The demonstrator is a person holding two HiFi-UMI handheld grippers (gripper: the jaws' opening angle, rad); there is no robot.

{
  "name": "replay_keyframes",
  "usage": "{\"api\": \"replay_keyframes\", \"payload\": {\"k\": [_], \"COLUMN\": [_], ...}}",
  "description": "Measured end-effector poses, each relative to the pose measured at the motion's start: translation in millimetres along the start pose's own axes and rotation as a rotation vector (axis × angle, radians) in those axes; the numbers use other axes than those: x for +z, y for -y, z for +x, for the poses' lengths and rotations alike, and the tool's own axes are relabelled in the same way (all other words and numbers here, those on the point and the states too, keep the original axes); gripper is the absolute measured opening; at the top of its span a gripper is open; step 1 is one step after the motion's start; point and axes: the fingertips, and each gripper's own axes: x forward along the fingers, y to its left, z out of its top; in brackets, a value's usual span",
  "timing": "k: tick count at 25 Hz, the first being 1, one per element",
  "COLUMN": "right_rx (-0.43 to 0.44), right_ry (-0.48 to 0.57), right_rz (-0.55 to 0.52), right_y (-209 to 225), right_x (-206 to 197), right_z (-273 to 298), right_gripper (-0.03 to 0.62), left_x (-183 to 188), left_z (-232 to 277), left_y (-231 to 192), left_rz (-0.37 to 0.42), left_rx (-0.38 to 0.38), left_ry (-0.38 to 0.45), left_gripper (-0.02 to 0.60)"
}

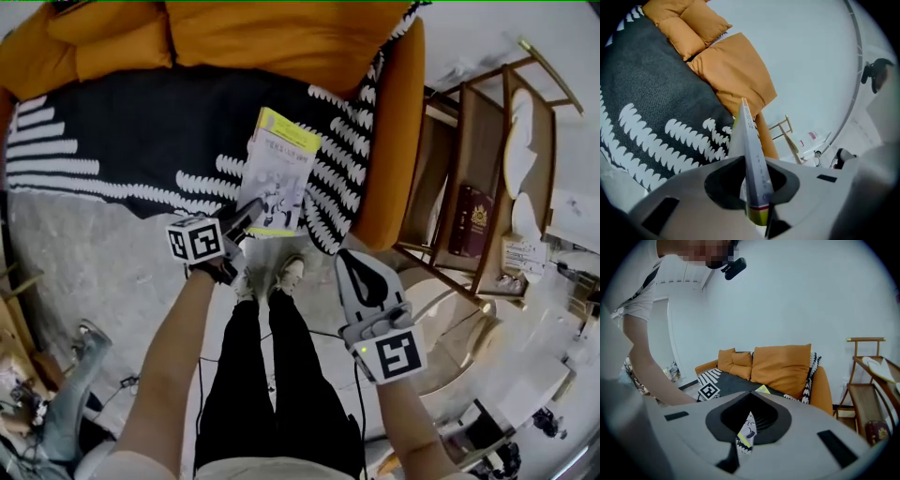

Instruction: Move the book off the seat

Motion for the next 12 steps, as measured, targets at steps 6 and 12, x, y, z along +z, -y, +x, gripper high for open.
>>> {"api": "replay_keyframes", "payload": {"k": [6, 12], "right_rx": [-0.031, -0.053], "right_ry": [0.03, 0.072], "right_rz": [0.007, -0.006], "right_y": [-10, -29], "right_x": [20, 49], "right_z": [-28, -60], "right_gripper": [0.021, 0.021], "left_x": [7, 19], "left_z": [-23, -76], "left_y": [32, 62], "left_rz": [-0.014, -0.055], "left_rx": [0.012, 0.09], "left_ry": [0.024, 0.099], "left_gripper": [0.078, 0.078]}}
